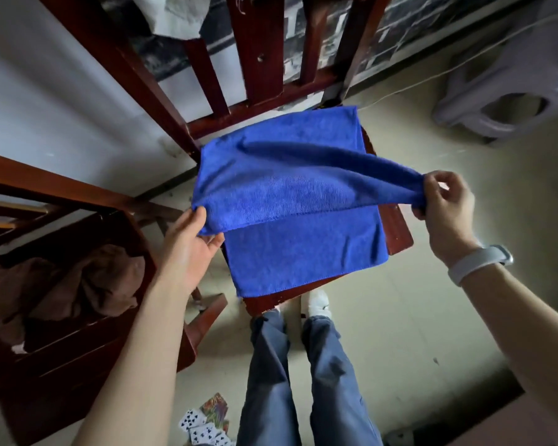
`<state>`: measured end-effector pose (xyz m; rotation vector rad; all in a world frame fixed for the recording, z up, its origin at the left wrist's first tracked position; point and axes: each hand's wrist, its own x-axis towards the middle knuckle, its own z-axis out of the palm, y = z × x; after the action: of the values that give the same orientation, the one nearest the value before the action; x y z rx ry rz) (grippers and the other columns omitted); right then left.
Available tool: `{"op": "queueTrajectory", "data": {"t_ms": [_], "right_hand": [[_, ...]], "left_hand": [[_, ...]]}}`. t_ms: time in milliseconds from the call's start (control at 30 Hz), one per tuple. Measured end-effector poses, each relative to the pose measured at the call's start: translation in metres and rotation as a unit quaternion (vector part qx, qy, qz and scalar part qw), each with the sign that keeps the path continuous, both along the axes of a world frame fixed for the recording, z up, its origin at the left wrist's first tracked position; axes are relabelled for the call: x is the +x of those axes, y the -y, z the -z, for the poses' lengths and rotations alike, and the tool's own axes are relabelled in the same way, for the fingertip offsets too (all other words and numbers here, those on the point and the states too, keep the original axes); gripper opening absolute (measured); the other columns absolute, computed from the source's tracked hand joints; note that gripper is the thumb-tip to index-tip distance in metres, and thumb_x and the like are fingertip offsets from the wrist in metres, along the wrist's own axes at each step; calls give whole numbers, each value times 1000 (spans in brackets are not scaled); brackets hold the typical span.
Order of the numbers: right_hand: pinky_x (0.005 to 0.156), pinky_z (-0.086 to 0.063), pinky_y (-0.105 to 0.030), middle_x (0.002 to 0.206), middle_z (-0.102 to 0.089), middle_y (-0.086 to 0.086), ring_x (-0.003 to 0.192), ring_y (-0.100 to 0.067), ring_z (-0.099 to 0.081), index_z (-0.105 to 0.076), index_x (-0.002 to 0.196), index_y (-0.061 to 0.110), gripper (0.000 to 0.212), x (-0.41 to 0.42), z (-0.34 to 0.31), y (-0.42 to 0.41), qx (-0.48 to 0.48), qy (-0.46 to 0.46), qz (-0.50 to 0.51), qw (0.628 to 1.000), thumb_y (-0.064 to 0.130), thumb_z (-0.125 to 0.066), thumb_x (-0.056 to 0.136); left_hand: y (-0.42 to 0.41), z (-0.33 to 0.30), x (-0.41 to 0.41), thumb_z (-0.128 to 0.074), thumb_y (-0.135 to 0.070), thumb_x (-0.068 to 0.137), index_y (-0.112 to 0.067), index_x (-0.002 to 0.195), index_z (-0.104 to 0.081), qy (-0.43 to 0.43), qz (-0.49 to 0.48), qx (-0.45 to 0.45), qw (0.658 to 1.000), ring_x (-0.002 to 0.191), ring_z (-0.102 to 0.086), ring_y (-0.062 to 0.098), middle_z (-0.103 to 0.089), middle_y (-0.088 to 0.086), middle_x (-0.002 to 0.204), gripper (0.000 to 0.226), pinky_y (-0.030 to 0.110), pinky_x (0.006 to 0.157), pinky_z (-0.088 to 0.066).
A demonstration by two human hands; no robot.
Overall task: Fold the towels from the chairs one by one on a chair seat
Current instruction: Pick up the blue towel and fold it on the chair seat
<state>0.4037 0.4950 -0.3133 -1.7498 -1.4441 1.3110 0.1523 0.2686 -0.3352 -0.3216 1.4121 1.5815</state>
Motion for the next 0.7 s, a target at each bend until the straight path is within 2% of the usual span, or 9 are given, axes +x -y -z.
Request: {"op": "queueTrajectory", "data": {"t_ms": [67, 167, 200, 267, 367, 433, 500, 567, 700], "right_hand": [[46, -42, -13, 59, -55, 10, 44, 3, -50, -55, 77, 28, 17, 13, 11, 7, 11, 36, -33, 999, 17, -47, 88], [43, -39, -15, 55, -50, -1, 42, -7, -48, -53, 70, 16, 27, 44, 68, 27, -131, 79, -84, 985, 1, -42, 90], [47, -38, -21, 57, -48, -6, 47, -14, -45, -51, 64, 15, 31, 55, 89, 33, -187, 96, -83, 974, -1, -42, 89], [52, -34, -26, 59, -46, -8, 51, -19, -39, -49, 59, 13, 33, 75, 117, 39, -242, 133, -66, 959, -2, -44, 89], [53, -33, -28, 54, -47, -7, 51, -19, -38, -49, 57, 11, 32, 93, 133, 40, -224, 179, -95, 953, 3, -49, 87], [54, -34, -29, 58, -47, -8, 55, -21, -39, -52, 66, 1, 22, 96, 133, 38, -208, 179, -114, 955, 5, -50, 88], [61, -44, -40, 69, -50, -10, 67, -23, -45, -55, 82, -7, 16, 96, 132, 38, -191, 175, -126, 957, 7, -52, 88], [76, -49, -49, 69, -51, -6, 75, -25, -49, -55, 77, 4, 12, 93, 129, 40, -202, 173, -135, 954, 9, -55, 88], [78, -50, -38, 73, -51, -1, 84, -24, -52, -50, 69, 17, 23, 84, 126, 44, -258, 116, -100, 954, 5, -54, 88]], "left_hand": [[14, 11, 18, -46, -14, 94, -22, 84, -60, -1, 3, -55, 998, 64, -64, -1, -71, -10, 78, 19, 12, 51, -47], [38, 50, 53, -51, -8, 91, -13, 82, -58, -7, 31, -216, 976, 63, -59, 10, -62, 4, 83, 12, 16, 51, -47], [46, 64, 63, -53, -6, 90, -7, 88, -59, -9, 46, -263, 964, 64, -56, 13, -59, 7, 85, 7, 15, 51, -47], [58, 87, 79, -55, -3, 88, 2, 105, -59, -22, 65, -319, 945, 64, -52, 15, -58, 11, 87, 17, 12, 46, -47], [67, 104, 94, -55, -2, 89, 5, 111, -58, -59, 65, -353, 931, 65, -51, 13, -58, 9, 82, 24, 8, 47, -45], [69, 107, 100, -54, -7, 90, 4, 110, -58, -85, 62, -362, 926, 68, -53, 12, -58, 9, 84, 23, 13, 59, -49], [70, 109, 105, -56, -10, 89, 4, 110, -57, -91, 63, -357, 927, 77, -56, 16, -58, 10, 96, 25, 24, 76, -50], [71, 111, 108, -59, -10, 87, 5, 109, -59, -105, 66, -356, 926, 87, -57, 19, -60, 9, 97, 27, 31, 82, -50], [69, 114, 114, -65, -10, 82, 0, 94, -66, -171, 80, -396, 898, 82, -59, 22, -64, 11, 85, 15, 41, 89, -51]]}}
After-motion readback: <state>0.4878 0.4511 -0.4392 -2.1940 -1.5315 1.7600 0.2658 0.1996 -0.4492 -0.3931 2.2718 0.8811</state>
